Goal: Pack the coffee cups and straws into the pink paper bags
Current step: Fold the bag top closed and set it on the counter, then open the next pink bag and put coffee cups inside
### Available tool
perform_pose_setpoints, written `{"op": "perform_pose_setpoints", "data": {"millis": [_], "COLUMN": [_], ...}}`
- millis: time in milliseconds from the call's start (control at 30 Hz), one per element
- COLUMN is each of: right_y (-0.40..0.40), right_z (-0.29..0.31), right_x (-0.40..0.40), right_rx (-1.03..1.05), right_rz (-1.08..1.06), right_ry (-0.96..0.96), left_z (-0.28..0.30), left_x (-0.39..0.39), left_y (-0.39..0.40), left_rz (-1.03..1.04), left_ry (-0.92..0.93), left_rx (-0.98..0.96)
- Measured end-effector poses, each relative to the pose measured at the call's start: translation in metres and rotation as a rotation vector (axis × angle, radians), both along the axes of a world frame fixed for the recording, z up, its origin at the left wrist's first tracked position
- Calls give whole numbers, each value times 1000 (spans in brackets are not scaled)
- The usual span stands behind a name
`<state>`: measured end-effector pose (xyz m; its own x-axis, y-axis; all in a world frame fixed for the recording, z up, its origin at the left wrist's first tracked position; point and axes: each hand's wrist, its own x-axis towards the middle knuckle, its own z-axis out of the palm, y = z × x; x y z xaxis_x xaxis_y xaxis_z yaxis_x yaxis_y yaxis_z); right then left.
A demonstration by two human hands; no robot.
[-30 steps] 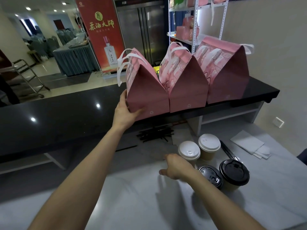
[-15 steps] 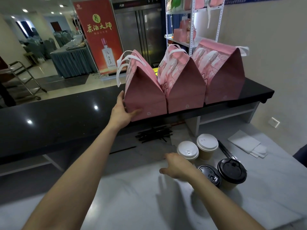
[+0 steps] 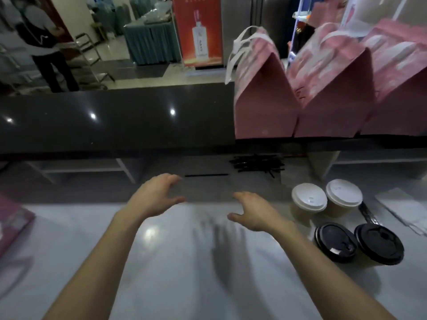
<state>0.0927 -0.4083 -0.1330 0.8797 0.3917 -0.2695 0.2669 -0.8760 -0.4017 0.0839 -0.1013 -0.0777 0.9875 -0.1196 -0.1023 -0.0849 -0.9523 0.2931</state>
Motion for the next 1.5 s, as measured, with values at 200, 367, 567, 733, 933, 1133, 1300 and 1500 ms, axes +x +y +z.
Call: {"op": "perform_pose_setpoints", "data": {"millis": [200,367,567,733,933,1133,1300,1500], "right_y": [105,206,386,518,638,723,757,746], "right_z": [10,23,39,59,108,155,157,163], "right_x": [-9,-24,-65,-97,-113,-106,-96,-78], "right_rx": [7,57,113,202,331,148,-72,-43], "right_rz": [149,218,268,256,87,5,82,-11], "right_ry": [-30,-58,-67,-38,-191,-183,-14,-58], "left_z": [-26,-16,16,62,96,98,92,81], "left_x": [-77,-121,-188,-234,-258,-242,-218,-194], "left_y": [106,199,355,470,578,640,661,673], "left_rz": [201,306,367,345,449,486,457,395], "left_ry": [116,-10,-156,-273,-441,-444,-401,-434], "left_rx": [-23,-164,-297,-354,-434,-383,-341,-406]}}
